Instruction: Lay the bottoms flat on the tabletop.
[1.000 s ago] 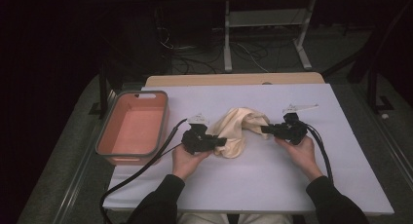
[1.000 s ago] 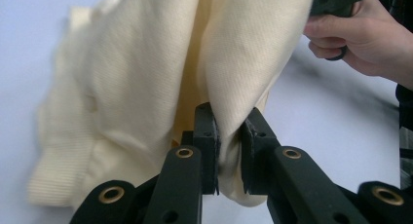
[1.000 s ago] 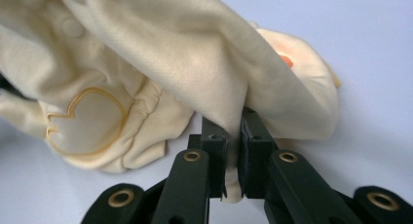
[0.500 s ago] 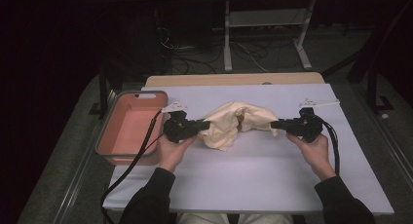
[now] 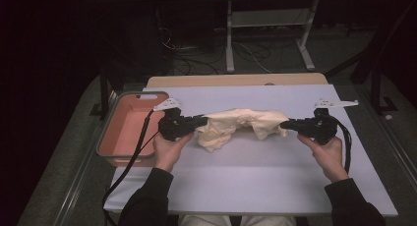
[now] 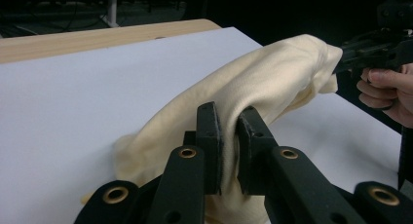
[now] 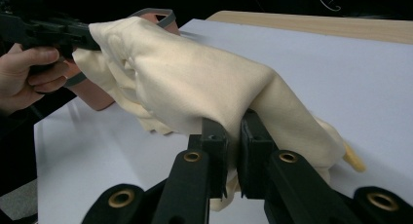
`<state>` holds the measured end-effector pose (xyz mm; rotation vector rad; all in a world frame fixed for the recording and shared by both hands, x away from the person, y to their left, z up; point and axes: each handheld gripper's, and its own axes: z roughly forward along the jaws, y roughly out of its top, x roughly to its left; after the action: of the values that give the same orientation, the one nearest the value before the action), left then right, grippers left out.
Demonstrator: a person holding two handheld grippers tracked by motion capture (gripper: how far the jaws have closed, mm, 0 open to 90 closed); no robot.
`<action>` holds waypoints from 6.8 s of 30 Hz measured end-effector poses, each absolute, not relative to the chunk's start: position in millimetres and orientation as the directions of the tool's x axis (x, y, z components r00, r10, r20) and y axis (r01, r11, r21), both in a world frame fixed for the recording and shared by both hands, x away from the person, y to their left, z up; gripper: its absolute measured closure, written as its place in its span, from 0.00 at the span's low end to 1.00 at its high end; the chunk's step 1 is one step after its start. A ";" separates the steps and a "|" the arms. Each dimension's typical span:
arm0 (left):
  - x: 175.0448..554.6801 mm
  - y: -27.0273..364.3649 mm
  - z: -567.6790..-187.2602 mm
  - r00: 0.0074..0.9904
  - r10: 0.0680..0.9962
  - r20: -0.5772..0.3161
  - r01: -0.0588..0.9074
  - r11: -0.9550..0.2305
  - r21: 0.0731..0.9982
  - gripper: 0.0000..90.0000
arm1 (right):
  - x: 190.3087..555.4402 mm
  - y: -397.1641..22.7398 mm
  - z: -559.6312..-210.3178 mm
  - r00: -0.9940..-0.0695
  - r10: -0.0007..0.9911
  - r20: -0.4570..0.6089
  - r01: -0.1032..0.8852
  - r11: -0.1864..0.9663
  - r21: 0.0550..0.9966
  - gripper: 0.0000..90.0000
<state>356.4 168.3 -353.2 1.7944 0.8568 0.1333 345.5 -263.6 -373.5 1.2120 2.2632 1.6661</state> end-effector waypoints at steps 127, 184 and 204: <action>392.8 155.3 -382.0 0.650 0.685 -0.329 0.612 -0.216 0.760 0.26 | 264.5 -271.7 -424.1 -0.649 0.591 0.480 0.730 0.305 0.612 0.82; 420.7 141.3 -449.2 0.637 0.631 -0.442 0.727 -0.302 0.616 0.67 | 361.6 -229.9 -373.5 -0.728 0.605 0.322 0.613 0.366 0.700 0.19; 422.2 142.4 -451.8 0.649 0.614 -0.449 0.723 -0.315 0.615 0.90 | 407.4 -228.5 -401.2 -0.675 0.641 0.366 0.675 0.335 0.657 0.24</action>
<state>422.2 142.4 -451.8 2.0308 1.0400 -0.1655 407.4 -228.5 -401.2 1.2824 2.6001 1.3134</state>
